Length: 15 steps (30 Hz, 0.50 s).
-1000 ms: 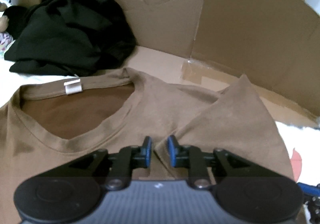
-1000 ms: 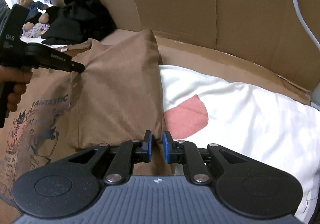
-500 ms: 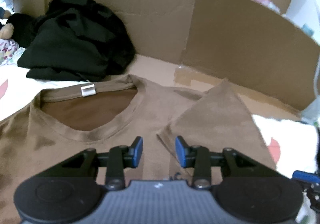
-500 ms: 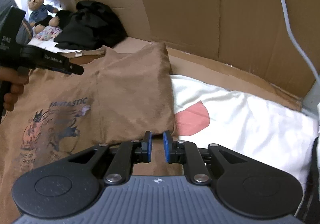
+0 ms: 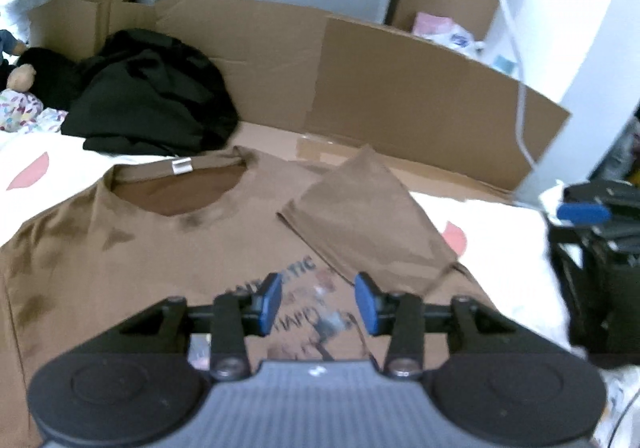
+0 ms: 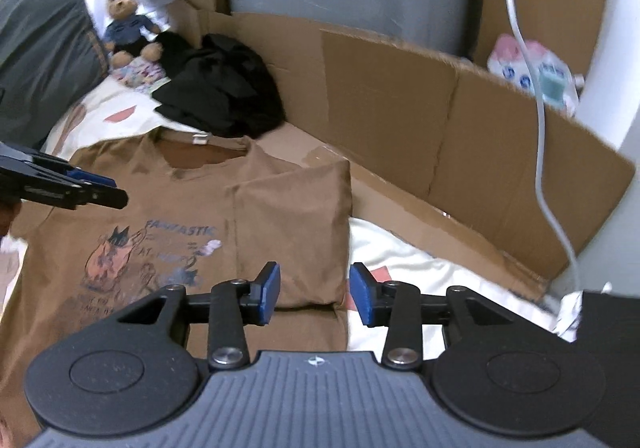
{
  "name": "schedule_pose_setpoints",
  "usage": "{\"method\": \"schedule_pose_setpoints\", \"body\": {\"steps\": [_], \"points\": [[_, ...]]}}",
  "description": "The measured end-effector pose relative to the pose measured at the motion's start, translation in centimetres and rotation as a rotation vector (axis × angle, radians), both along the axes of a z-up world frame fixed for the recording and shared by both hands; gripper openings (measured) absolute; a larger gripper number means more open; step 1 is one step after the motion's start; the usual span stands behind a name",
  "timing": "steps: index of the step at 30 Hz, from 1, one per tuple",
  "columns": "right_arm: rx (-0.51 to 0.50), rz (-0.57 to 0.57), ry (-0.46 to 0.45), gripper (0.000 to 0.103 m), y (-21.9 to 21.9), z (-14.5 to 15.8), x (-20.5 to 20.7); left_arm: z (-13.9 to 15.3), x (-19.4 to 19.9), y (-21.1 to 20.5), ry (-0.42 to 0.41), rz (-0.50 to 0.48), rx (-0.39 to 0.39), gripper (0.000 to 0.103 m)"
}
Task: Fold clothes
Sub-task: 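Raise both tools away from the folded sleeve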
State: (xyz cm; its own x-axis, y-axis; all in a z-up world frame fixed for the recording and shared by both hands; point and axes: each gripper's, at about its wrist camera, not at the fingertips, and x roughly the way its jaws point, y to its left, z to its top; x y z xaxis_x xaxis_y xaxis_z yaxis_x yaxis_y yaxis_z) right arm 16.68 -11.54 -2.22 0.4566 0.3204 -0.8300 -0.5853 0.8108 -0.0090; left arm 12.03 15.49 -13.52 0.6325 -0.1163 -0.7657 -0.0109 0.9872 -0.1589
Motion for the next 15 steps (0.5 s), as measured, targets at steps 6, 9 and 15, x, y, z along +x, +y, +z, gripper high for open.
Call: {"method": "schedule_pose_setpoints", "body": {"steps": [6, 9, 15], "points": [[0.029, -0.036, -0.005, 0.065, 0.2, 2.9, -0.6, 2.5, -3.5, -0.5, -0.055, 0.032, -0.051, 0.076], [0.069, -0.07, -0.026, 0.08, -0.2, 4.3, -0.9, 4.5, -5.0, 0.0, -0.099, 0.038, -0.05, 0.085], [0.104, -0.162, -0.033, 0.092, -0.1, 5.0, -0.9, 6.3, -7.1, 2.0, -0.144, 0.1, -0.08, 0.1]]}}
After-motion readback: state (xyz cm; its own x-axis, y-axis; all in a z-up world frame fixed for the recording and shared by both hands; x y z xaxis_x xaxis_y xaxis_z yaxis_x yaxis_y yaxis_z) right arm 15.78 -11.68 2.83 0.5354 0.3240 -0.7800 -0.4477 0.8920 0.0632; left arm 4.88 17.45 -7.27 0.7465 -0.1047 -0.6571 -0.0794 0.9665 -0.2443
